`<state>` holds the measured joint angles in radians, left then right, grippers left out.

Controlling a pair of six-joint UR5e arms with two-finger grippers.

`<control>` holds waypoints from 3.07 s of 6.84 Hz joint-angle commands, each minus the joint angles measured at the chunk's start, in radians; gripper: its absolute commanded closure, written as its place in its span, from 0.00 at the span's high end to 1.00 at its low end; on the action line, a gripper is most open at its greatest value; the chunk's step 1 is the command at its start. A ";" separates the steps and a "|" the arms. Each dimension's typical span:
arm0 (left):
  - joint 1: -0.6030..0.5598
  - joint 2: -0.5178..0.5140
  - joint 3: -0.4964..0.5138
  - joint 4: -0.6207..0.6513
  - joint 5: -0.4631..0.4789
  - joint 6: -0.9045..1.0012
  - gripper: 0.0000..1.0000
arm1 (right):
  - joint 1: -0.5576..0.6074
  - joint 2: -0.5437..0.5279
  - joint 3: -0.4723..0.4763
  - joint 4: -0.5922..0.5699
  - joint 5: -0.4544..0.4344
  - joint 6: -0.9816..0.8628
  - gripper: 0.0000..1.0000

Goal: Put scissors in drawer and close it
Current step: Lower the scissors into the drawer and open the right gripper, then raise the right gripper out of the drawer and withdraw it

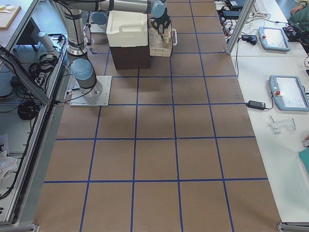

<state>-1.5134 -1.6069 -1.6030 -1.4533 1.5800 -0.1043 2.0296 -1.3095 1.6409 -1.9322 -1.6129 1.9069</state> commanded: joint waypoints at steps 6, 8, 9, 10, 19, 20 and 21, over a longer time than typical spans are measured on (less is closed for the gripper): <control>-0.002 -0.004 0.000 0.002 0.002 -0.005 1.00 | 0.000 0.032 0.002 0.041 0.051 -0.006 0.00; -0.002 -0.004 0.000 0.002 0.002 -0.005 1.00 | 0.000 0.038 0.004 0.041 0.097 0.001 0.00; -0.002 -0.004 0.000 0.002 0.000 -0.011 1.00 | 0.001 0.039 0.005 0.045 0.099 0.001 0.00; -0.002 -0.005 0.000 0.002 0.000 -0.012 1.00 | 0.001 0.042 0.005 0.095 0.100 -0.012 0.20; -0.004 -0.001 0.001 0.005 -0.003 0.005 1.00 | -0.052 0.024 -0.136 0.027 0.084 -0.179 1.00; -0.002 0.007 0.003 0.005 0.000 0.006 1.00 | -0.098 0.009 -0.148 0.032 0.079 -0.316 1.00; 0.002 0.007 0.003 0.010 0.000 0.005 1.00 | -0.168 -0.028 -0.147 0.076 0.077 -0.422 1.00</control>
<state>-1.5147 -1.6024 -1.6007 -1.4470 1.5792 -0.0992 1.9304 -1.3039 1.5022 -1.8912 -1.5315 1.6088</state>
